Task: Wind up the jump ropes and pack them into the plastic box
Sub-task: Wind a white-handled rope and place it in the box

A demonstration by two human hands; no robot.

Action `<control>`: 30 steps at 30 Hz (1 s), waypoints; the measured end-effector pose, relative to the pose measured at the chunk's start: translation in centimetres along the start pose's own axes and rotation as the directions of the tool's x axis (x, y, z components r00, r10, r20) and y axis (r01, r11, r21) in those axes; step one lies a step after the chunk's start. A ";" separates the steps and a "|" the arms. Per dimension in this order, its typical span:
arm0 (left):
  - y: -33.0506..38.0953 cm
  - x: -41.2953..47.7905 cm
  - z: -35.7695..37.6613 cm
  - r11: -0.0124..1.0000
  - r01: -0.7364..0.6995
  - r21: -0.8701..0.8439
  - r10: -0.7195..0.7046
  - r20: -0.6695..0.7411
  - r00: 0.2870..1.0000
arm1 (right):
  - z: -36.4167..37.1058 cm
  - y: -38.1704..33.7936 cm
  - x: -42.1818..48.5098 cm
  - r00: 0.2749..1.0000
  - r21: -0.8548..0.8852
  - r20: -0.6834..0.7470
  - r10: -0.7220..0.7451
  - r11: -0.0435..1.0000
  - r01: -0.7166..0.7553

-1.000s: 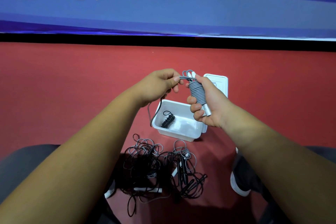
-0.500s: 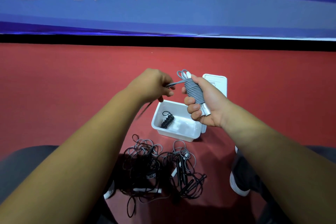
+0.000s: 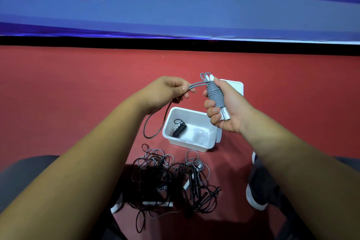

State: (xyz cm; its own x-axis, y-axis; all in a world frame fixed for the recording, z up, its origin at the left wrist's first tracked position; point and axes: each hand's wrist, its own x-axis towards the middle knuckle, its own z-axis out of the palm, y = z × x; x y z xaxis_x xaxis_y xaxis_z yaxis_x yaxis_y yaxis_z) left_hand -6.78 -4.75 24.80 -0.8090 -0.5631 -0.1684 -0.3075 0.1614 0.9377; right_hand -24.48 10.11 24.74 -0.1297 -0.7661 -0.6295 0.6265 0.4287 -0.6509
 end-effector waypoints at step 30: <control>2.2 -0.3 -0.1 0.930 -0.144 0.337 0.141 0.035 0.989 | 0.2 2.0 -0.5 0.878 -0.431 0.229 0.421 0.852 -0.296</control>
State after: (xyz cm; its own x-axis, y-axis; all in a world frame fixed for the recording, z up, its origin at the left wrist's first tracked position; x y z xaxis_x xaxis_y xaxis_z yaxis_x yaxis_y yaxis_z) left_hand -7.23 -4.30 26.93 -0.8615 -0.5057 -0.0454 -0.3383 0.5048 0.7942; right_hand -23.00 11.24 23.86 0.3258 -0.6017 -0.7292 0.2411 0.7987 -0.5513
